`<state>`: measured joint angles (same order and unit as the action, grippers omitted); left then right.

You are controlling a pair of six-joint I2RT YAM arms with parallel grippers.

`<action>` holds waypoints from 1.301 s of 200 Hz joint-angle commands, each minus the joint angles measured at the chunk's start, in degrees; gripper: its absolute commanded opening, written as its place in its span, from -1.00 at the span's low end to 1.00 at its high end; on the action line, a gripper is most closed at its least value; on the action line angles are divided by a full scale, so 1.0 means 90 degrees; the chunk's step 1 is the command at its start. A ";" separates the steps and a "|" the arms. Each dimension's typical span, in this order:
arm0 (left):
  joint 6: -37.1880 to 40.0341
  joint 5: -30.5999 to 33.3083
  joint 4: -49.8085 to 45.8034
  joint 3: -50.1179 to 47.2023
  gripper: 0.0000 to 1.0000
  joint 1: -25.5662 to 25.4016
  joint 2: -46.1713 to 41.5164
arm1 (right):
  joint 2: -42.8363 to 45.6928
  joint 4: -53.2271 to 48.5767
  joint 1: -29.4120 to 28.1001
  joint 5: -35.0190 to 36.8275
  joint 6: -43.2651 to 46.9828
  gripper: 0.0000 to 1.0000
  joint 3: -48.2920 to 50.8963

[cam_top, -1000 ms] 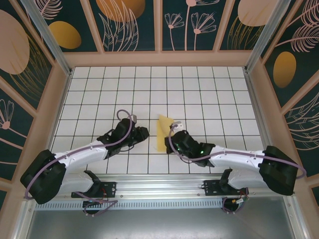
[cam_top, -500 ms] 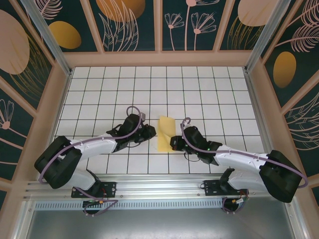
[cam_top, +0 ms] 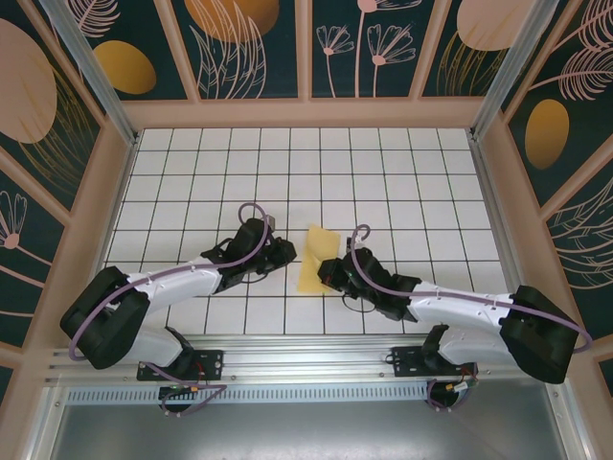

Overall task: Fold a paper plane with a square sheet of paper (pick it up from the middle)
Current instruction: Fold the triangle a second time at the center of the table.

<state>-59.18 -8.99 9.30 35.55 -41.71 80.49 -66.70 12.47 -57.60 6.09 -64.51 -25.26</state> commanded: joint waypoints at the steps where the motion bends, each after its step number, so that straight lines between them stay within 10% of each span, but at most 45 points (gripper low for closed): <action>1: -0.0109 -0.0322 0.0356 -0.0149 -0.62 0.0001 -0.0129 | -0.0050 -0.0396 -0.0028 0.0463 -0.0203 -1.00 0.0018; 46: -0.0293 -0.0598 0.0712 -0.0039 -0.65 -0.0232 0.0364 | 0.0011 0.0526 0.0393 -0.0747 0.0052 -1.00 0.0628; 260: -0.0603 -0.0535 0.1230 -0.0093 -0.91 -0.0681 0.1925 | -0.0105 0.1035 0.0699 -0.1179 0.0236 -1.00 0.1089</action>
<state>-64.69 -14.55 19.59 35.05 -47.64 96.42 -66.70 18.31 -53.32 -0.32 -65.52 -15.59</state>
